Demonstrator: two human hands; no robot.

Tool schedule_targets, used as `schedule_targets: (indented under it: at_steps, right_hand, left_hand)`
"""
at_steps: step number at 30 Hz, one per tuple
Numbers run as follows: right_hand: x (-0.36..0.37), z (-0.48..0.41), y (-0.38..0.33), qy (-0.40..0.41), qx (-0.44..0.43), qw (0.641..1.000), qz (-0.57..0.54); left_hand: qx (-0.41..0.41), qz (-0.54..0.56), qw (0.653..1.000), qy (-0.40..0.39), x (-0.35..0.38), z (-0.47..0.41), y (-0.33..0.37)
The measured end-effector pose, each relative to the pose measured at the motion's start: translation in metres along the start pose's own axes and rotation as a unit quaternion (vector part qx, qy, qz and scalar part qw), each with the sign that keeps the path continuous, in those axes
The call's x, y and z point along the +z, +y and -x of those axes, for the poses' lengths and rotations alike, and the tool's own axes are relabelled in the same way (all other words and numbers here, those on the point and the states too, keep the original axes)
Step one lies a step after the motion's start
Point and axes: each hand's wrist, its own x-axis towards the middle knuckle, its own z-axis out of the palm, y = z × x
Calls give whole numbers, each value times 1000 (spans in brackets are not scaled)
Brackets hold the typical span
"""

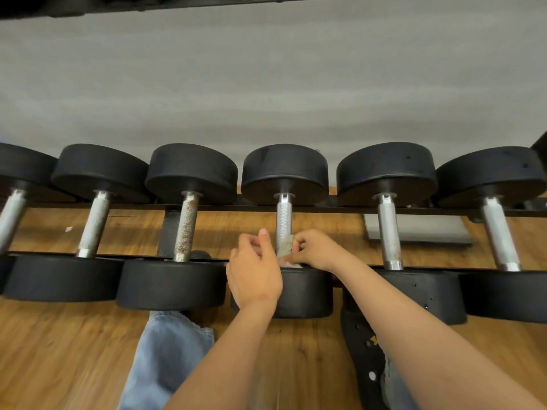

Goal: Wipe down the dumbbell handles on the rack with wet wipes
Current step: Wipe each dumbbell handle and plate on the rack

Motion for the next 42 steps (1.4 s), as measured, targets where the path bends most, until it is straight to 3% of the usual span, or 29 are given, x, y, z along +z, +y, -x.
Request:
schedule_targets:
  at_steps: [5,15,19,27,32,36,42]
  right_hand:
    - [8,-14,-4,112,15,985,-131]
    - [13,-50,-29,252,35,935,-247]
    - [11,-51,-33,169,59,951,-250]
    - [7,-28,-15,71,40,988,-131]
    - [-4,-13,-10,10,45,997,62]
    - [-7,-1,-7,-86,57,989,103]
    - [-12,13,-8,-56,0,997,58]
  left_hand:
    - [3,2,1000,5,-1,2,3]
    - [-19,-8,1000,-11,0,1,3]
    - [-19,-14,1000,-12,-1,2,5]
    - [-8,-3,1000,-25,-3,3,6]
    - [3,0,1000,-16,-4,2,7]
    - [-1,2,1000,-19,-6,3,9]
    - [-2,-8,1000,-18,-7,5,10]
